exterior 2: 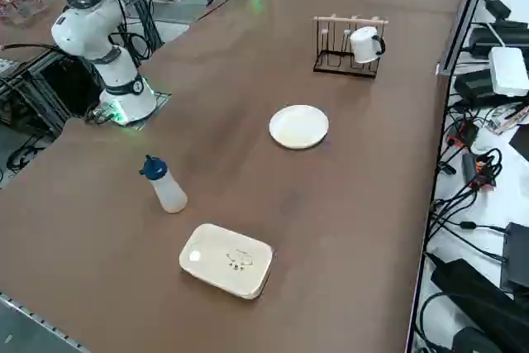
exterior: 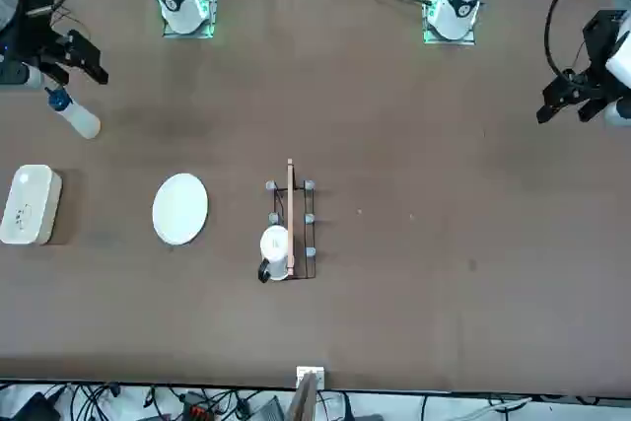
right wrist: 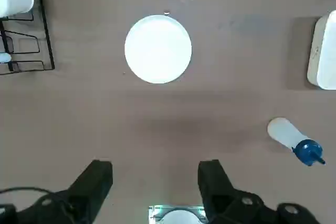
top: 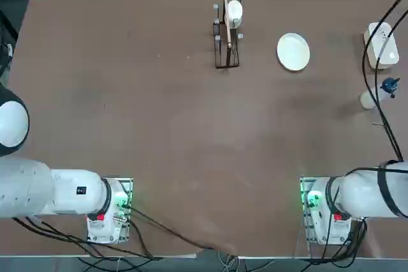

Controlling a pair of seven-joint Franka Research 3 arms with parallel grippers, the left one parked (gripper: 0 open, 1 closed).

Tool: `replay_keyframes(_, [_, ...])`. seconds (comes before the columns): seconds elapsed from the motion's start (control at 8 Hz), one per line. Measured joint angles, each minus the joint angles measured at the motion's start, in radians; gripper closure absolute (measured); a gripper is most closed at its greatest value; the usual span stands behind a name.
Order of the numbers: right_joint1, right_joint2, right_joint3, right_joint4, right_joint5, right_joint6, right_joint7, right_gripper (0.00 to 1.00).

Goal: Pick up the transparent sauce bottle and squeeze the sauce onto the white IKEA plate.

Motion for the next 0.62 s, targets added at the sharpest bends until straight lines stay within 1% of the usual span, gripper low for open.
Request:
replay_keyframes(0.5, [0.000,0.000,0.000,0.000,0.000,-0.004,0.000,0.00])
replay_keyframes(0.62, [-0.001,0.002,0.000,0.000,0.000,-0.024,0.000,0.00])
